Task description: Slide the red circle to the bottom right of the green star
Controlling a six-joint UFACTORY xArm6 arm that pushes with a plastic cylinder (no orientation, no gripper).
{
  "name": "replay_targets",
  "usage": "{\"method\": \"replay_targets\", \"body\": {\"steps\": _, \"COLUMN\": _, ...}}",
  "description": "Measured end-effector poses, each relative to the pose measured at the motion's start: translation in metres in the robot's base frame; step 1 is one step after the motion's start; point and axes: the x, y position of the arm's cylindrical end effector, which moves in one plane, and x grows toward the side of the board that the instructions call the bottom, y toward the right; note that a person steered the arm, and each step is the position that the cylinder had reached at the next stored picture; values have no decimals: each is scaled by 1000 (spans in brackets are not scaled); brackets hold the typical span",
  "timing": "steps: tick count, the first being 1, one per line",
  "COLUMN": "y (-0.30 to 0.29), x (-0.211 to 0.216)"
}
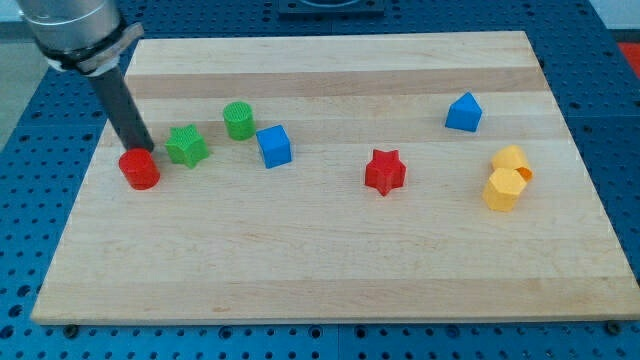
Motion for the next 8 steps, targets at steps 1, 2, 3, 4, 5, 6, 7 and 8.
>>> {"method": "replay_targets", "body": {"steps": 1, "y": 4, "x": 14}}
{"method": "replay_targets", "body": {"steps": 2, "y": 45, "x": 34}}
{"method": "replay_targets", "body": {"steps": 3, "y": 11, "x": 41}}
{"method": "replay_targets", "body": {"steps": 4, "y": 1, "x": 68}}
{"method": "replay_targets", "body": {"steps": 5, "y": 64, "x": 92}}
{"method": "replay_targets", "body": {"steps": 6, "y": 90, "x": 87}}
{"method": "replay_targets", "body": {"steps": 7, "y": 99, "x": 105}}
{"method": "replay_targets", "body": {"steps": 8, "y": 154, "x": 103}}
